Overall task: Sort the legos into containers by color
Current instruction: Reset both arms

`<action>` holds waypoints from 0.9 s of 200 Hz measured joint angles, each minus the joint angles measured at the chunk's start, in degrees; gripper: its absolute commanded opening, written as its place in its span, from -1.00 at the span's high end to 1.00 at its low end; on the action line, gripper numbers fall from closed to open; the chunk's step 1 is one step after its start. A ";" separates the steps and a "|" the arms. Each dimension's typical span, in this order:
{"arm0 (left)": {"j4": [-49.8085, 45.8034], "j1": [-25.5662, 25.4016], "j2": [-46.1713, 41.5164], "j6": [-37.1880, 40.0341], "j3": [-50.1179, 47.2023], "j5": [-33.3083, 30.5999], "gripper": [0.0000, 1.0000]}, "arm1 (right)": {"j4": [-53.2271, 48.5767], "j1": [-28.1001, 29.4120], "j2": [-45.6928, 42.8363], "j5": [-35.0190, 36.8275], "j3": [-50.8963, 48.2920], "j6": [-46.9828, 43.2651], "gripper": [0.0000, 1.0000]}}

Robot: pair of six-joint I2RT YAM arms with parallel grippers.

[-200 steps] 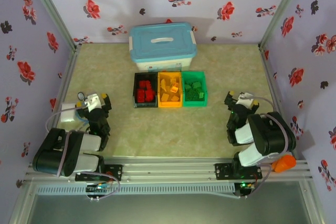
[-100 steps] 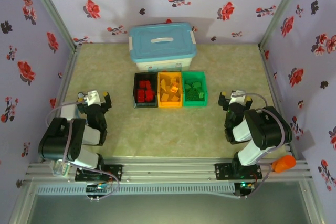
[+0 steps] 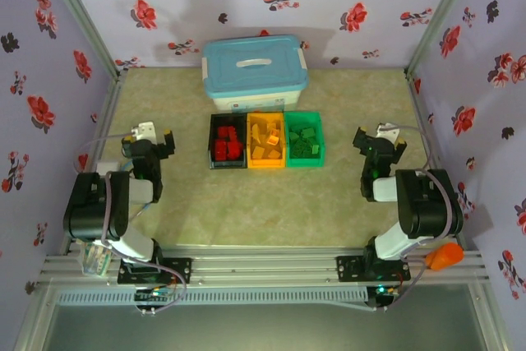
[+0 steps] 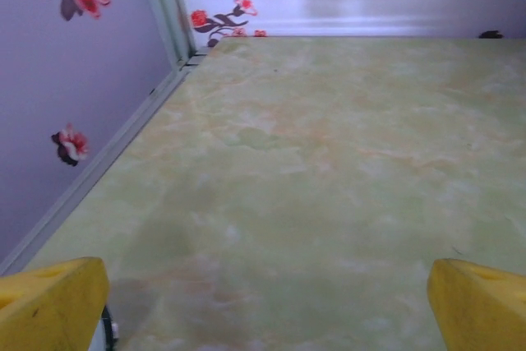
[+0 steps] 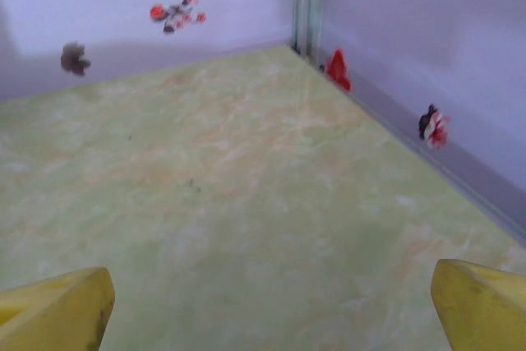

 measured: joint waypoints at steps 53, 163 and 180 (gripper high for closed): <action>-3.96 0.11 -0.15 -0.98 -0.02 1.70 -0.99 | -2.84 0.07 0.00 -1.36 -0.09 0.63 -0.99; -4.44 0.11 -0.15 -1.05 -0.02 1.86 -1.00 | -5.66 0.04 0.00 -8.00 -0.02 -0.04 -0.99; -4.46 0.11 -0.15 -1.03 -0.02 1.86 -0.99 | -6.03 -0.07 0.00 -9.94 0.07 -0.04 -0.99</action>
